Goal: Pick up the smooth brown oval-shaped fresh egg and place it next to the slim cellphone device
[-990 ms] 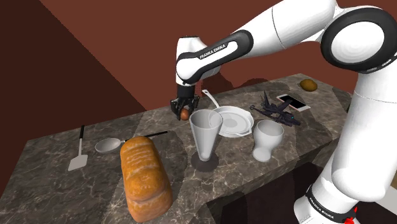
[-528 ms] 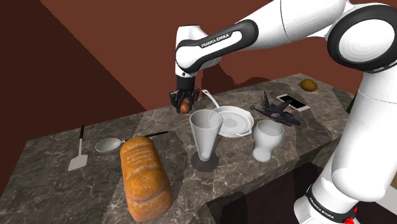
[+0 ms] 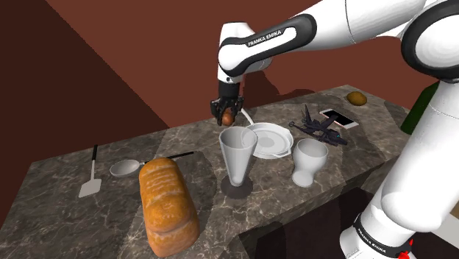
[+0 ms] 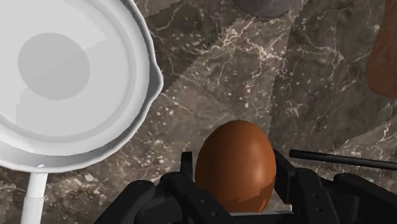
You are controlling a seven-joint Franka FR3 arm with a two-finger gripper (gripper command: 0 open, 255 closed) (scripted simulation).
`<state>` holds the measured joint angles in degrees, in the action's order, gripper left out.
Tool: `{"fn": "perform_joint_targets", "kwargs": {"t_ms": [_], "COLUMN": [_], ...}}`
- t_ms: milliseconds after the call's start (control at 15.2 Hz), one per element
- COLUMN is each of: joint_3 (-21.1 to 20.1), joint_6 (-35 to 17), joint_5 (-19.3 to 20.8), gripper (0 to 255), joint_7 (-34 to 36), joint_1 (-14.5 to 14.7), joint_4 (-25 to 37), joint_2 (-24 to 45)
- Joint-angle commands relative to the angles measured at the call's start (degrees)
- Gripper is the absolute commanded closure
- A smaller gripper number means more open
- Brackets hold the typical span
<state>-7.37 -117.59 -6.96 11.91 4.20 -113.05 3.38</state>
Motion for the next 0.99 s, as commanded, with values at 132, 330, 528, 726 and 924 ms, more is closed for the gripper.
{"fn": "perform_joint_targets", "kwargs": {"t_ms": [132, 330, 528, 726, 924], "joint_3": [2.16, 4.15, 6.33, 8.68, 11.14], "joint_6": [-0.37, -0.34, -0.11, 0.27, 0.76], "joint_5": [-0.81, -0.99, -0.84, -0.36, 0.37], "gripper": [255, 255, 255, 255, 255], "joint_7": [-5.01, -8.89, -12.78, -16.68, -20.60], "joint_1": [-2.36, -4.14, -5.92, -7.74, -9.63], "joint_4": [-5.94, -9.61, -12.69, -15.20, -17.12], "joint_2": [-5.04, -8.28, -11.13, -13.56, -15.53]}}
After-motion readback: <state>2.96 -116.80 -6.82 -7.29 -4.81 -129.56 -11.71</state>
